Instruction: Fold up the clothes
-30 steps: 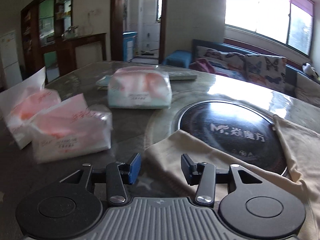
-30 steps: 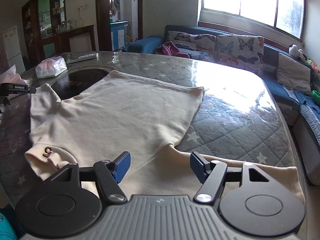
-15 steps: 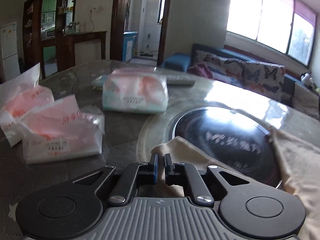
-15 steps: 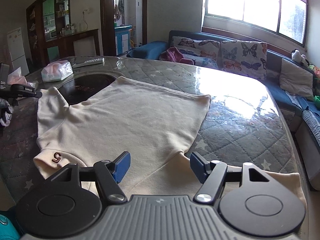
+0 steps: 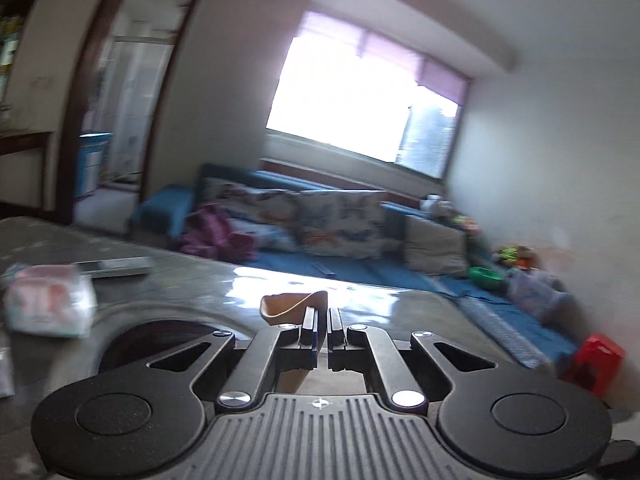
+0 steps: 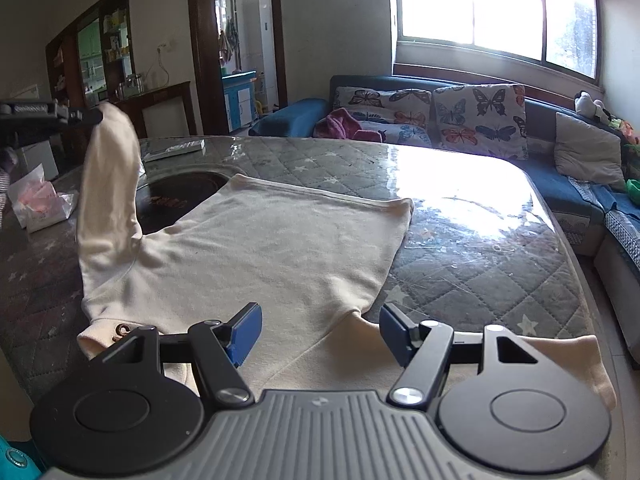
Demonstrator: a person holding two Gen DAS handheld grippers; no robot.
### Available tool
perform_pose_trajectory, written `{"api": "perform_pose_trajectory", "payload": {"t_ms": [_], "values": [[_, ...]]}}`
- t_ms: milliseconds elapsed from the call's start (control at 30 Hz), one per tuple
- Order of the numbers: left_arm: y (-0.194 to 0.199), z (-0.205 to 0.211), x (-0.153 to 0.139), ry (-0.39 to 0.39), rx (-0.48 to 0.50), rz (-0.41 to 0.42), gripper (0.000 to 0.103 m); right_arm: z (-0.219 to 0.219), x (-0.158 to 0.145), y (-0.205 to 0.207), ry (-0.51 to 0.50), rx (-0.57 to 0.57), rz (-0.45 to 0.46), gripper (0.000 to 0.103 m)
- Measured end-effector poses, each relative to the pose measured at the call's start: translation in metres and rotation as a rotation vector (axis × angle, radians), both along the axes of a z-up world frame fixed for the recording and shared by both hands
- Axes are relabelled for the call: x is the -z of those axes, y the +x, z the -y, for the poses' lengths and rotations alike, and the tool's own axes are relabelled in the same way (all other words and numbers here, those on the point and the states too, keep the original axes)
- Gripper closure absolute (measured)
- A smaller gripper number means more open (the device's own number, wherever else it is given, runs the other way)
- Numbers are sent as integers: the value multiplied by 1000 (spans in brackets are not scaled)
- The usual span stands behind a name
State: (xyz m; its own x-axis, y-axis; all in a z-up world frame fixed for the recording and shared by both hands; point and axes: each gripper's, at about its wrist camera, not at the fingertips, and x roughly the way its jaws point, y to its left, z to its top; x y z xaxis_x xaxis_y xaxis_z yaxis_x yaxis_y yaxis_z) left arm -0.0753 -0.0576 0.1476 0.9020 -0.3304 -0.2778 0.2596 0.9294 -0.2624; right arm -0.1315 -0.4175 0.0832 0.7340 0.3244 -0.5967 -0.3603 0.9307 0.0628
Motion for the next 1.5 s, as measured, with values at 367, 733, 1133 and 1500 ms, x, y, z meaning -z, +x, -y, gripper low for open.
{"api": "perform_pose_trajectory", "payload": {"t_ms": [367, 733, 1133, 1500], "values": [[-11, 98, 61, -3, 342, -171, 97, 20, 10, -6, 27, 53, -22, 36], [-3, 64, 73, 226, 252, -156, 89, 20, 5, -6, 62, 47, -21, 42], [31, 26, 98, 463, 275, -143, 73, -10, 9, -1, 54, -53, -67, 47], [57, 34, 107, 651, 556, -115, 74, 11, 19, 6, 27, 46, -116, 46]]}}
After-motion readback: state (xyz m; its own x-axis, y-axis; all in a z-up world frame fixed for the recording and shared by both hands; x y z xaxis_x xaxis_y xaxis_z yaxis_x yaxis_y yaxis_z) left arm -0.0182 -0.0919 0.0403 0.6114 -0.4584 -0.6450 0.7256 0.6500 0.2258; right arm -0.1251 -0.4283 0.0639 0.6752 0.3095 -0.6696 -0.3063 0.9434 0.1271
